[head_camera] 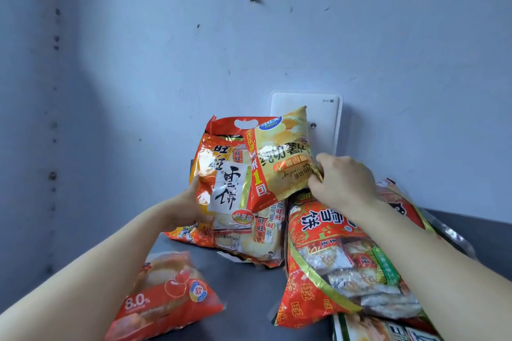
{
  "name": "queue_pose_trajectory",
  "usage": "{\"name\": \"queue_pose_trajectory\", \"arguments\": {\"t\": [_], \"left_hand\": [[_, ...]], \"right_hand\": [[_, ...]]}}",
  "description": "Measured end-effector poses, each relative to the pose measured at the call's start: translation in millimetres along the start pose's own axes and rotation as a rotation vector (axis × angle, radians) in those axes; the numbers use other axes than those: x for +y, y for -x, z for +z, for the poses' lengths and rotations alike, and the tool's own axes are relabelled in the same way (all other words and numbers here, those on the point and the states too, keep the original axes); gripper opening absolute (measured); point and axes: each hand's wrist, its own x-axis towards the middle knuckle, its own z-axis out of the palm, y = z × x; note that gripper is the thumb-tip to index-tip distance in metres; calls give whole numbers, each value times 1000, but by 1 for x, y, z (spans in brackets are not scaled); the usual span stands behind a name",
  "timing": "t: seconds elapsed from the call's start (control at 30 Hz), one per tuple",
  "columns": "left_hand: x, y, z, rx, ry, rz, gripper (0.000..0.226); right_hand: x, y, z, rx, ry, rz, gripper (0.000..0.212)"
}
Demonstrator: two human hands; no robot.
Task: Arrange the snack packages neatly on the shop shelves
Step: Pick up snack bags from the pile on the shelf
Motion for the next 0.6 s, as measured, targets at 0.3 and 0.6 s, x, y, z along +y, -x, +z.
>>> {"name": "queue_pose_trajectory", "arguments": {"t": [0.3,0.6], "left_hand": [[44,8,15,264,-307,127,84],[95,41,28,76,588,243,74]], "right_hand": [[-21,10,-7,-120,-10,-62,34],[-19,35,-13,-39,-123,-173,14]]}}
